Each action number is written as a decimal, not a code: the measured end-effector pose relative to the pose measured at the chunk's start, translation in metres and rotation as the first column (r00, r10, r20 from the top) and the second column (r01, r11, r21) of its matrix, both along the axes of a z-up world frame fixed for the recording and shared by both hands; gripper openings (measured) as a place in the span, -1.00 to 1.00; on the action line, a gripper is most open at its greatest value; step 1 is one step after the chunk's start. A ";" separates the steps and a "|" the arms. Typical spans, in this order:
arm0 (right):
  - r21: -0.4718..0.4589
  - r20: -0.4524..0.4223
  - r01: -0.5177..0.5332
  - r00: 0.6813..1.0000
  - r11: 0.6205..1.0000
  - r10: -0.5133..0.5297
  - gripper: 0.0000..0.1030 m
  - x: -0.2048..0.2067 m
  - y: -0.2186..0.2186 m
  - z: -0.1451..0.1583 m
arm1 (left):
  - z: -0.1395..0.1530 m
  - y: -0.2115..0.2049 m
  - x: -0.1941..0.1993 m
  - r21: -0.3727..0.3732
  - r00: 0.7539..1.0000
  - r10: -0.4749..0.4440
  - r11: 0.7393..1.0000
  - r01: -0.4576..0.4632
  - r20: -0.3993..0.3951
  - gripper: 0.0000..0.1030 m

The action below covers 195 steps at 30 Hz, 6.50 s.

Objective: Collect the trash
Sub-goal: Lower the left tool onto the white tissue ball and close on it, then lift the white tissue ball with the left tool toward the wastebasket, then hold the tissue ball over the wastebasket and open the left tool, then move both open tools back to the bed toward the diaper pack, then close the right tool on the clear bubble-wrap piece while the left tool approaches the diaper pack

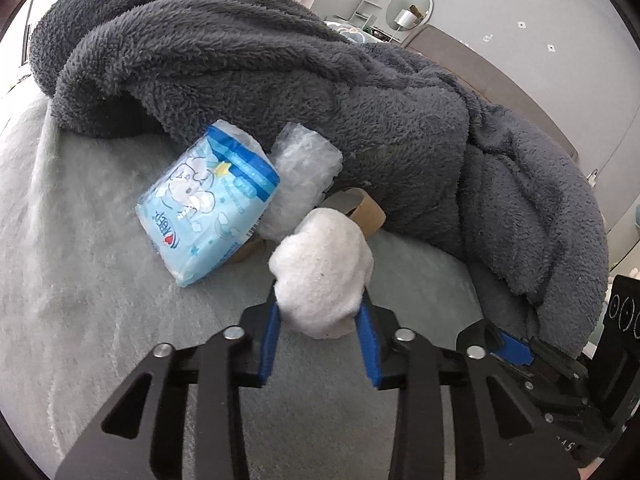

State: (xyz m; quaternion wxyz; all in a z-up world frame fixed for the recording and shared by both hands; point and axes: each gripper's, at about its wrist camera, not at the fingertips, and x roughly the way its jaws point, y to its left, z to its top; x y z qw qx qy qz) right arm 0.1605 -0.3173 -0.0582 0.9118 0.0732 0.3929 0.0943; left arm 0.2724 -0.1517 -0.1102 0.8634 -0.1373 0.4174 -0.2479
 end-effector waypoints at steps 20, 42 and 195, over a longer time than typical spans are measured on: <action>0.031 -0.004 -0.014 1.000 0.999 0.014 -0.06 0.003 0.007 0.002 | 0.043 0.035 -0.045 0.121 0.991 -0.046 0.992 0.030 0.126 -0.41; 0.063 0.054 -0.107 0.993 0.992 0.104 -0.06 0.022 0.094 0.031 | 0.048 0.121 -0.067 0.223 0.992 0.006 0.974 -0.034 0.128 -0.41; -0.071 -0.001 -0.302 0.953 0.951 0.303 0.44 0.043 0.228 0.012 | 0.097 0.265 -0.094 0.116 0.903 0.254 0.944 -0.310 0.347 0.81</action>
